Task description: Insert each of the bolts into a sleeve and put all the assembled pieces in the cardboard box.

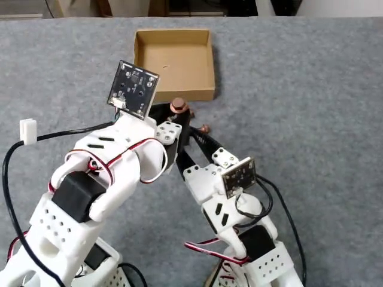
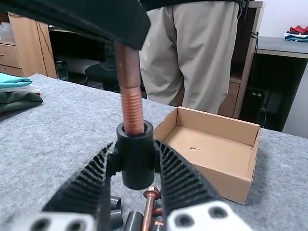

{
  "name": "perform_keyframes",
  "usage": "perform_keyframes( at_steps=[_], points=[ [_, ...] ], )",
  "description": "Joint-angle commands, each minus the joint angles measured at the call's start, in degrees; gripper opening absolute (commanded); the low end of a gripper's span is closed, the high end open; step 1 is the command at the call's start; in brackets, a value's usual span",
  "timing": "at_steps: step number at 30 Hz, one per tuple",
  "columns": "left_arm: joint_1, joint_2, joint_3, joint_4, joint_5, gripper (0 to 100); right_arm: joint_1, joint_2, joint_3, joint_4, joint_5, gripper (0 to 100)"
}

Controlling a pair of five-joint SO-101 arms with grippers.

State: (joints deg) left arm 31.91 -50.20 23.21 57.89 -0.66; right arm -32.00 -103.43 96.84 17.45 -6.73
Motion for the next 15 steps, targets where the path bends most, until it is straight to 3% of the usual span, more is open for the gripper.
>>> perform_keyframes(
  at_steps=[1, 7, 11, 15],
  points=[
    [0.44, 0.13, -2.55, 0.26, -0.09, 2, -0.66, -6.11, -0.13, -1.32, -0.62, 0.1],
    [0.53, 0.22, -2.29, 0.62, -0.35, 2, -0.66, -6.11, -0.13, -1.32, -0.62, 0.1],
    [0.26, 0.22, -1.32, 0.62, 0.35, 11, -0.66, -5.85, -0.13, -1.32, -0.62, 0.1],
    [0.18, 0.22, -1.41, 0.62, 3.08, 13, -0.66, -6.02, -0.13, -1.32, -0.62, 0.1]
  ],
)
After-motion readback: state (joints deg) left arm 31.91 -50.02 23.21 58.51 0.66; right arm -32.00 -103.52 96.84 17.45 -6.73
